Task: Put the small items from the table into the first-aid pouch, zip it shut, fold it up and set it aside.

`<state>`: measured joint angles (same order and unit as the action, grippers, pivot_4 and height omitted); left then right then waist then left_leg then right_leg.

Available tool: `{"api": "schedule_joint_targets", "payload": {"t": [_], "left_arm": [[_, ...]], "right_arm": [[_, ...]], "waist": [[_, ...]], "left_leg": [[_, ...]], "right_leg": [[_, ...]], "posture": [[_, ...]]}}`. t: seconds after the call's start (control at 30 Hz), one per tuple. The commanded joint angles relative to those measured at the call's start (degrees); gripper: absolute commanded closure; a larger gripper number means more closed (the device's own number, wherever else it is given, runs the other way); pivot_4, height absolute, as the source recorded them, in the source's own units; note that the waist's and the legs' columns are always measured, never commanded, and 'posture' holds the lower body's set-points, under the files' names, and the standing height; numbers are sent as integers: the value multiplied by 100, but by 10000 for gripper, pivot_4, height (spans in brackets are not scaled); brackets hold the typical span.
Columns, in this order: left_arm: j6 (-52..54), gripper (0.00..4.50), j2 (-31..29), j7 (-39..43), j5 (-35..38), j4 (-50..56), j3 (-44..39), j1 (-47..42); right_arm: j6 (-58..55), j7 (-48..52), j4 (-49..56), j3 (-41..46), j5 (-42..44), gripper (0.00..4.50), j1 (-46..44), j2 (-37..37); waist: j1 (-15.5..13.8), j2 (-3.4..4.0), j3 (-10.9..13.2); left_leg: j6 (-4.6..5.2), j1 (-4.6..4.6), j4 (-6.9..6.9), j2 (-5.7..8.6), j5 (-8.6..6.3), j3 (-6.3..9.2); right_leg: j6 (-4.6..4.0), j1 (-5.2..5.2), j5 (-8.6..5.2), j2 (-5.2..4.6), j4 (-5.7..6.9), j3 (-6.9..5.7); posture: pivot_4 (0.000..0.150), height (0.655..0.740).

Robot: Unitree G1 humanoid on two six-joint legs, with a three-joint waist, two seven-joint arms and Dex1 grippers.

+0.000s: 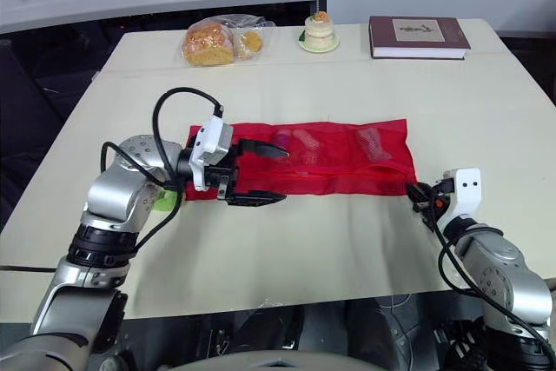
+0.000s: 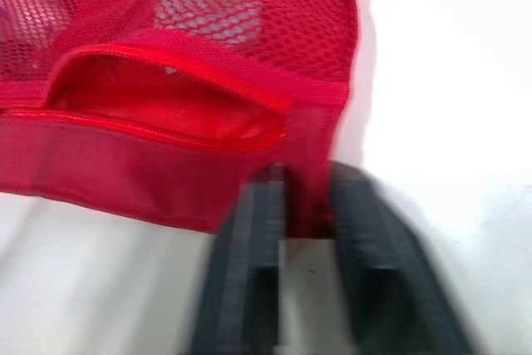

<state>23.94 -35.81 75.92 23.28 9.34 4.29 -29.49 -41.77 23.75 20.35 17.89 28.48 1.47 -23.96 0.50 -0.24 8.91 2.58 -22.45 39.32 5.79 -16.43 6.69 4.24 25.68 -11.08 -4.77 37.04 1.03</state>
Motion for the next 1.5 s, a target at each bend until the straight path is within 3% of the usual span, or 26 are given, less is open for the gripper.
{"api": "schedule_joint_targets", "payload": {"t": [0.03, 0.23, 0.37, 0.47, 0.63, 0.67, 0.7, 0.73, 1.03, 1.27, 1.37, 1.5], "left_arm": [[256, 0, -216, -237, 367, 567, -350, 163], [414, 0, -403, -500, 553, 813, -442, 322], [428, 0, -405, -598, 595, 868, -408, 370], [439, 0, -457, -629, 628, 880, -413, 422], [403, 0, -583, -693, 601, 809, -450, 586], [377, 0, -597, -709, 581, 773, -457, 632], [354, 0, -602, -732, 556, 729, -466, 677], [338, 0, -607, -771, 530, 673, -481, 719], [274, 0, -589, -1472, 193, -595, -826, 972], [-42, 0, -310, -1904, -161, -1681, -747, 690], [371, 0, -140, -2025, -23, -1790, -761, 601], [1775, 0, 43, -1973, 740, -1488, -836, 608]], "right_arm": [[217, -32, -199, 565, -234, 44543, 190, -485], [554, -552, -928, 1206, -940, 44543, 299, -1247], [872, -524, -1113, 1153, -1192, 44543, 332, -1399], [832, -453, -975, 1172, -1153, 35849, 407, -1377], [1044, -171, -631, 1239, -1147, 10342, 688, -1470], [1133, -46, -531, 1272, -1086, 7350, 743, -1478], [1223, 78, -432, 1312, -1013, 7350, 786, -1476], [1306, 201, -333, 1358, -938, 1619, 824, -1469], [1359, 1642, 1356, 1290, 527, 1619, 1081, -1642], [1352, 2258, 1796, 1072, 1368, 1619, 949, -1754], [1292, 2371, 1900, 979, 1578, 1619, 886, -1866], [847, 2632, 2183, 936, 2166, 1619, 965, -2295]], "waist": [[-17, 1, 0], [-148, 1, 1], [-127, 1, 0], [-117, 2, 0], [-119, 2, 0], [-118, 2, 0], [-119, 2, 0], [-121, 3, 0], [-118, 3, 4], [-146, -1, 4], [-137, -1, 5], [-128, -2, 6]], "left_leg": [[0, 0, 0, 0, 0, -1], [0, 5, 2, 4, 0, -6], [0, 8, 1, 3, 0, -7], [0, 13, -4, -2, 0, -12], [0, 24, -14, -4, 0, -22], [0, 24, -14, -4, 0, -24], [0, 27, -14, -4, 0, -26], [1, 34, -15, -4, 0, -26], [1, 49, -21, -14, -2, -22], [2, 49, -18, -9, -2, -4], [2, 48, -18, -9, -2, -3], [2, 48, -19, -9, -2, -1]], "right_leg": [[0, 0, 0, 0, 0, 0], [0, -12, 0, -3, -2, 0], [0, -15, 0, -3, -2, 1], [0, -15, 0, -1, -2, 6], [-1, -18, 0, 1, -2, 19], [-1, -19, 0, 1, -3, 20], [-1, -19, 0, 1, -3, 22], [-1, -26, 0, 2, -3, 22], [0, -42, -1, 12, -13, 18], [1, -56, 0, 2, -26, -1], [1, -55, 0, -15, -25, -3], [1, -55, 0, -18, -25, -4]], "posture": [[1500, 7289], [1500, 7289], [1500, 7289], [1500, 7289], [1500, 7289], [1500, 7289], [1500, 7289], [1500, 7289], [1500, 7289], [1500, 7289], [1500, 7289], [1500, 7289]]}}
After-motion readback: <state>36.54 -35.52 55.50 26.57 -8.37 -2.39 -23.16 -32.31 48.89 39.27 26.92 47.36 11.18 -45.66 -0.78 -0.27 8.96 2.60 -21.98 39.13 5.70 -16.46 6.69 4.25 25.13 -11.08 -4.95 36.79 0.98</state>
